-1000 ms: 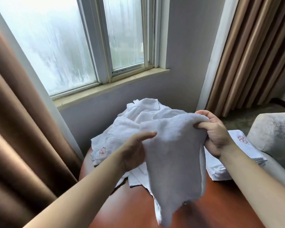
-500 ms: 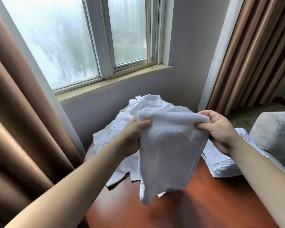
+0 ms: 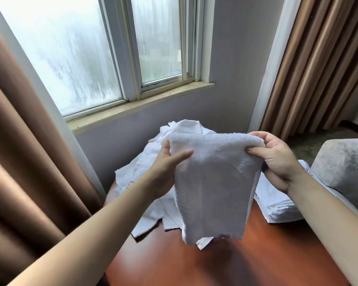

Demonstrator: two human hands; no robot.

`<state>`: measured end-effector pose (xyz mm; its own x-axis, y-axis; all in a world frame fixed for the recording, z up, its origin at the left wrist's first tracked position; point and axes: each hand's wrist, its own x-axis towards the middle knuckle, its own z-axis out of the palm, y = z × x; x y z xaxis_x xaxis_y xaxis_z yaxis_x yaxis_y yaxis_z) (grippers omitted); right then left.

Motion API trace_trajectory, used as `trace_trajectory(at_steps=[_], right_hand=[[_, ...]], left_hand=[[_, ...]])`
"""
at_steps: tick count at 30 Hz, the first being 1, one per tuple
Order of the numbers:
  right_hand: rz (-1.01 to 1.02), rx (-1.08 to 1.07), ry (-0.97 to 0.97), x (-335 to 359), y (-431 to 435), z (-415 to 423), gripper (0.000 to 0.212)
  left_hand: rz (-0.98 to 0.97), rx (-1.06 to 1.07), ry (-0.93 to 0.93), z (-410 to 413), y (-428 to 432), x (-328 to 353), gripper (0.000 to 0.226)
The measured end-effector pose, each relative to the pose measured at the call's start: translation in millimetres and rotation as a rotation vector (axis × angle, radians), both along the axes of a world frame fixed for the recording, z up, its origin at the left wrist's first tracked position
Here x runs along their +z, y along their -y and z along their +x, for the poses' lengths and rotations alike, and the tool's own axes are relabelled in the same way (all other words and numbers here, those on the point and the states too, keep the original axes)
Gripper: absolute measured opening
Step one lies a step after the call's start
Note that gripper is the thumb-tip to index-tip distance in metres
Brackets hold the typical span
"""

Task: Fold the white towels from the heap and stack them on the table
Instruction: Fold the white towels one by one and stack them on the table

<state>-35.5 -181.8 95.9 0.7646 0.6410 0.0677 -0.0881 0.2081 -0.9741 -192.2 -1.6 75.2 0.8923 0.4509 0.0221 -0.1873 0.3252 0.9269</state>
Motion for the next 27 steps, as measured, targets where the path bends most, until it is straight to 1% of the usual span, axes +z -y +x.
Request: trace_trajectory(at_steps=[1,3,6,9,11,13,16,19,23,24,27], right_hand=[[0.006,0.001,-0.006,0.7,-0.2,0.5,0.027],[0.011,0.008,-0.009,0.7,0.3,1.8,0.026],[0.008,0.021,-0.018,-3.2,-0.1,1.5,0.025],[0.023,-0.096,-0.091,-11.0,-4.0,-1.2,0.023],[0.034,-0.196,-0.159,-17.2,-6.5,-1.6,0.032],[0.052,-0.249,-0.171,-22.0,-8.3,-2.4,0.036],[0.035,-0.327,-0.098,-25.6,-10.7,-2.9,0.031],[-0.03,-0.406,0.052,-27.8,-11.5,-1.0,0.023],[-0.095,-0.443,0.169,-31.7,-10.9,0.3,0.015],[-0.114,-0.441,0.188,-32.1,-11.0,0.2,0.015],[-0.184,-0.447,0.24,-32.4,-11.1,0.7,0.017]], left_hand=[[0.02,-0.038,-0.03,-1.5,-1.5,-0.2,0.063],[0.031,-0.097,-0.081,-4.0,-3.5,1.1,0.072],[0.0,-0.115,-0.085,-2.8,-4.2,2.2,0.074],[-0.029,-0.031,-0.016,2.4,-0.1,0.4,0.075],[-0.026,-0.003,0.029,5.2,4.2,0.0,0.074],[-0.021,-0.007,0.068,6.3,8.3,0.0,0.072],[-0.006,0.011,0.094,7.6,11.8,2.3,0.073],[-0.007,0.036,0.082,8.9,10.5,5.0,0.068],[-0.042,0.056,0.055,10.2,9.2,5.7,0.066],[-0.051,0.066,0.048,10.7,10.0,5.5,0.061],[-0.066,0.064,0.009,11.8,12.5,4.1,0.036]])
